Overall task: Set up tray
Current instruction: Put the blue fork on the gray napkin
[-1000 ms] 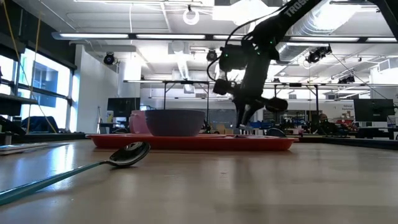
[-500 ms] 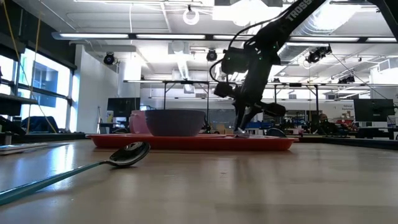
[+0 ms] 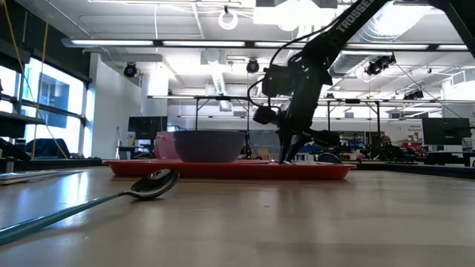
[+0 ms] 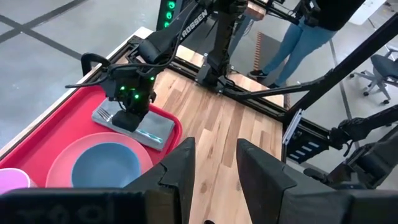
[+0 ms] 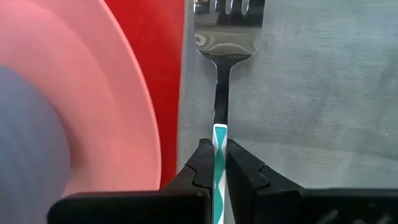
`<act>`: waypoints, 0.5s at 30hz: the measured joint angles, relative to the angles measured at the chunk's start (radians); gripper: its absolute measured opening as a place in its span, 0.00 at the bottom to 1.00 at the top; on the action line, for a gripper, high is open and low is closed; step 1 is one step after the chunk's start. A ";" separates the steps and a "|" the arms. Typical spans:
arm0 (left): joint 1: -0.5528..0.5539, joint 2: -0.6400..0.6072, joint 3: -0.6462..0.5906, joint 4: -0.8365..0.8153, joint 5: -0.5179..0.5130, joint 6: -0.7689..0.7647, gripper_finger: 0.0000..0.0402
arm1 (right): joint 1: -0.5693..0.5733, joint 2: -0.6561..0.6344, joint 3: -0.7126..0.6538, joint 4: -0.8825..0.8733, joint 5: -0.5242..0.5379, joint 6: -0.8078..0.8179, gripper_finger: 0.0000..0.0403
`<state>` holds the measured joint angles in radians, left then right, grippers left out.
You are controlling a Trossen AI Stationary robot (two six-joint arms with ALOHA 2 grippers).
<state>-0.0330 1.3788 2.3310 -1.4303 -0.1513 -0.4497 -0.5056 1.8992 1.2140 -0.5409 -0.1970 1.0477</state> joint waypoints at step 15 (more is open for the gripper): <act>0.000 0.000 0.000 -0.001 0.000 -0.001 0.38 | -0.005 0.000 0.000 0.004 0.011 -0.001 0.03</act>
<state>-0.0330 1.3788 2.3310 -1.4311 -0.1516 -0.4509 -0.5110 1.8992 1.2140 -0.5369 -0.1860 1.0462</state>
